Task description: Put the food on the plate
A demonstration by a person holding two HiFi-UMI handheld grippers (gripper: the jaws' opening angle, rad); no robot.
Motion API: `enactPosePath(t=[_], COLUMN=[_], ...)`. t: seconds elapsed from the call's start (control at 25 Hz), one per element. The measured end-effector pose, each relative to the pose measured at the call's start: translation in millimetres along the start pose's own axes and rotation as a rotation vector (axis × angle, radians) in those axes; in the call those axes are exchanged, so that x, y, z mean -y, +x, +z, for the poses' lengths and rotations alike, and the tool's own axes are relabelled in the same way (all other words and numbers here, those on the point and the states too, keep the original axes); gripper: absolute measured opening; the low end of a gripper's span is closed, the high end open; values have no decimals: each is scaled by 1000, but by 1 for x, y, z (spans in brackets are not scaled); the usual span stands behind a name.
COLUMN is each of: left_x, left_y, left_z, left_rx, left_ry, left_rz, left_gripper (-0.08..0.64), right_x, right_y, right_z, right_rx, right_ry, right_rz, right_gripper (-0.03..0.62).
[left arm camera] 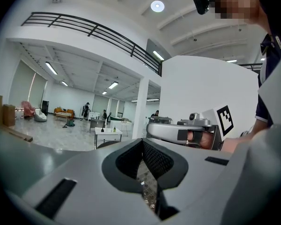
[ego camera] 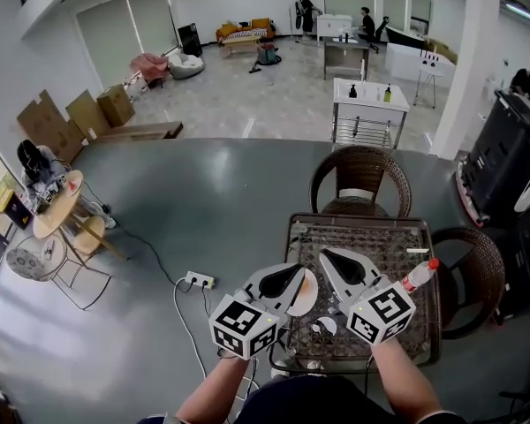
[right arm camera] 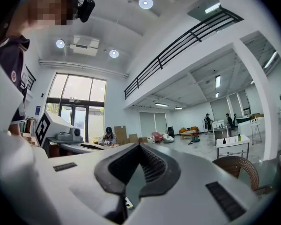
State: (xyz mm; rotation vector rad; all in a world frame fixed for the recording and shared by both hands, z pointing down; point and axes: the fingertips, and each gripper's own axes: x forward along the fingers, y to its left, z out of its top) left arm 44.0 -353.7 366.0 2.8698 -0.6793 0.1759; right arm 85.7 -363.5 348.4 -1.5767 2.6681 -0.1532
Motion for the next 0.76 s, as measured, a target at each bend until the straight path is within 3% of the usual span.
enactPosePath(t=[0.76], left_x=[2], left_y=[-1], left_z=[-3], left_rx=[-3], left_ry=[-5], left_rz=[8], left_gripper=[8], right_x=[-4], right_y=[-2], right_z=[6], right_rx=[13], right_ry=[5], right_rz=[17], right_gripper=[6])
